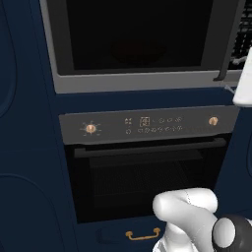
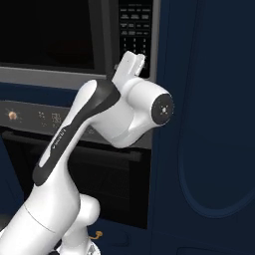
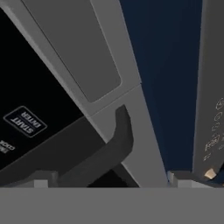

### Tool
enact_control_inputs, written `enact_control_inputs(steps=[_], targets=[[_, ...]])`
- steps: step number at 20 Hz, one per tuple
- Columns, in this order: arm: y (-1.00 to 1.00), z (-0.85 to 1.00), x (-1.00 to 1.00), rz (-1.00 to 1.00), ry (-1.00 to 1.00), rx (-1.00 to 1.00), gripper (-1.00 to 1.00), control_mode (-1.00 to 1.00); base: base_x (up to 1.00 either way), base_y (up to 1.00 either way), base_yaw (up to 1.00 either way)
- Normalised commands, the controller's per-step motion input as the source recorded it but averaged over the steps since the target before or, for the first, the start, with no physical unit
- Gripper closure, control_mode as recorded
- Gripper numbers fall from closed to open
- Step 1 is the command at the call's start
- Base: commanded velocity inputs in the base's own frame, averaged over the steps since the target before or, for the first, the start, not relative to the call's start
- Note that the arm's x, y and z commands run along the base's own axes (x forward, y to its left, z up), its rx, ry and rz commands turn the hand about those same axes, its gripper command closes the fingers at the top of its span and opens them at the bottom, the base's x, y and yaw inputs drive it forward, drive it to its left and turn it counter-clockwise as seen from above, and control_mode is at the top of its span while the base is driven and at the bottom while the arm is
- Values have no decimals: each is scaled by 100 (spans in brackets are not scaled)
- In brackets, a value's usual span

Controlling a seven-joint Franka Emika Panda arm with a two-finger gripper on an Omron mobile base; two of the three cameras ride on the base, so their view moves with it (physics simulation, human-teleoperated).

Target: Pick the bell pepper from the sink and place it in the bowl. Then pick the bowl and place it in the microwave. Then close the microwave door and press the start button.

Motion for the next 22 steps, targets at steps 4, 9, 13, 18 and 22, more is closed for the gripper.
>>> enact_control_inputs(steps=[4,9,13,18,22], targets=[[-27,0,13,0,0,0,-100,-100,0,0,0],[-23,0,12,0,0,0,-100,-100,0,0,0],[-9,0,26,0,0,0,-100,-100,0,0,0],[-2,-7,28,0,0,0,-100,-100,0,0,0],[0,-12,36,0,0,0,-100,-100,0,0,0]])
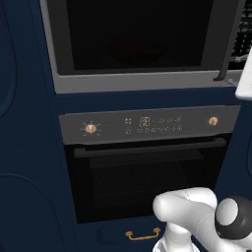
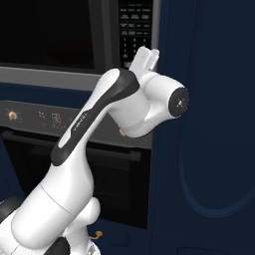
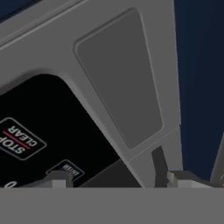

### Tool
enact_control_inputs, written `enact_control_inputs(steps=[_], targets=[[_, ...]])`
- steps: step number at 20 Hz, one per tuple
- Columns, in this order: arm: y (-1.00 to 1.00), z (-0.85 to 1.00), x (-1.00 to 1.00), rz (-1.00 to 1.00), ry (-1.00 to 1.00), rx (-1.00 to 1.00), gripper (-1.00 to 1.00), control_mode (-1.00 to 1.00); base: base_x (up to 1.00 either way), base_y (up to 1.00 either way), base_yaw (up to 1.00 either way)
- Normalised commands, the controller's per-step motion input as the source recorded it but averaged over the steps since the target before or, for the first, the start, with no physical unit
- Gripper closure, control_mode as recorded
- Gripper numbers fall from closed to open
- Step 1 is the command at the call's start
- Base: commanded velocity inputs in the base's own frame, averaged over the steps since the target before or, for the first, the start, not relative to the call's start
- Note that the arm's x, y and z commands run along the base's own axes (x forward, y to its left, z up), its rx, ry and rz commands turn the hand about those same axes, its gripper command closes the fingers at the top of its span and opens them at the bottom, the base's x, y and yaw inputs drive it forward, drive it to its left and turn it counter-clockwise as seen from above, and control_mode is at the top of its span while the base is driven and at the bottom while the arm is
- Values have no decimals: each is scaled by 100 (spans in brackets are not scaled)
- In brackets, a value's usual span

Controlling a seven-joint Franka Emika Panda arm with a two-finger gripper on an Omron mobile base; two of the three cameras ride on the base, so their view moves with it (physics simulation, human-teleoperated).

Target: Pick the bell pepper from the sink and place it in the bowl. Then pick the bowl and place it in the microwave. Then close the microwave door and press the start button.

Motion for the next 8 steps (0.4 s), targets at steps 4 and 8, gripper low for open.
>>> enact_control_inputs(steps=[4,8], targets=[[0,-18,31,0,0,0,-100,-100,0,0,0],[4,-12,-44,0,-8,0,-100,-100,0,0,0]])
